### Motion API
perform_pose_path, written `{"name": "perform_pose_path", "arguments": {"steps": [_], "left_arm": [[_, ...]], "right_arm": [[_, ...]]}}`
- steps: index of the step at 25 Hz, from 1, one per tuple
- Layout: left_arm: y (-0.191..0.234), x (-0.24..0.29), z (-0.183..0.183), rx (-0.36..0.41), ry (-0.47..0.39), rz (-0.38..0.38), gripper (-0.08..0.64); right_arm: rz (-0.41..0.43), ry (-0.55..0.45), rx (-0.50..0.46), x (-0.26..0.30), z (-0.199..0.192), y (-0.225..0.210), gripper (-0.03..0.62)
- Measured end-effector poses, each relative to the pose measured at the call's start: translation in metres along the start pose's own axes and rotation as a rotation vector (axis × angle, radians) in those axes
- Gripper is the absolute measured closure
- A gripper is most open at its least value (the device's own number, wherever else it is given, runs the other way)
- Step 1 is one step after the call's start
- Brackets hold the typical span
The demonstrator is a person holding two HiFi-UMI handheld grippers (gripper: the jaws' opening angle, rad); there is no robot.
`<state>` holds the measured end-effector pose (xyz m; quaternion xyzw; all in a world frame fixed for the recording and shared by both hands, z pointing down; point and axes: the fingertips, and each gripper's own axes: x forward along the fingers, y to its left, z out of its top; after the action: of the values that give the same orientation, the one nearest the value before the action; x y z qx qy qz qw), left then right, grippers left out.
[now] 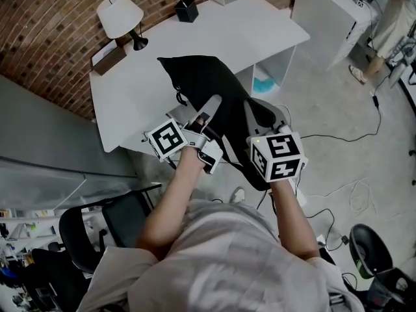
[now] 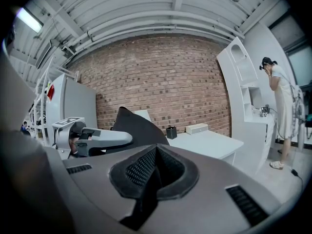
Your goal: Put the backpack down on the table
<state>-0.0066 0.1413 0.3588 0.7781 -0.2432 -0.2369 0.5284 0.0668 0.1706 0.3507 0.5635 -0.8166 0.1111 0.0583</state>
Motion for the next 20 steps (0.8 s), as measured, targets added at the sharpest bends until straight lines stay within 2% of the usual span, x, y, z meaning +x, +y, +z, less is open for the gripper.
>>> {"name": "perform_pose_path", "arguments": {"steps": [4, 11, 20], "left_arm": [[-0.004, 0.016, 0.001, -0.006, 0.007, -0.025, 0.480], [-0.002, 0.051, 0.009, -0.015, 0.056, -0.067, 0.480], [0.010, 0.117, 0.044, -0.049, 0.124, -0.134, 0.480]], "right_arm": [[-0.005, -0.001, -0.008, 0.002, 0.004, -0.009, 0.591], [-0.060, -0.004, -0.014, 0.017, 0.012, -0.036, 0.591], [-0.139, 0.017, -0.023, 0.069, 0.032, -0.083, 0.591]]}}
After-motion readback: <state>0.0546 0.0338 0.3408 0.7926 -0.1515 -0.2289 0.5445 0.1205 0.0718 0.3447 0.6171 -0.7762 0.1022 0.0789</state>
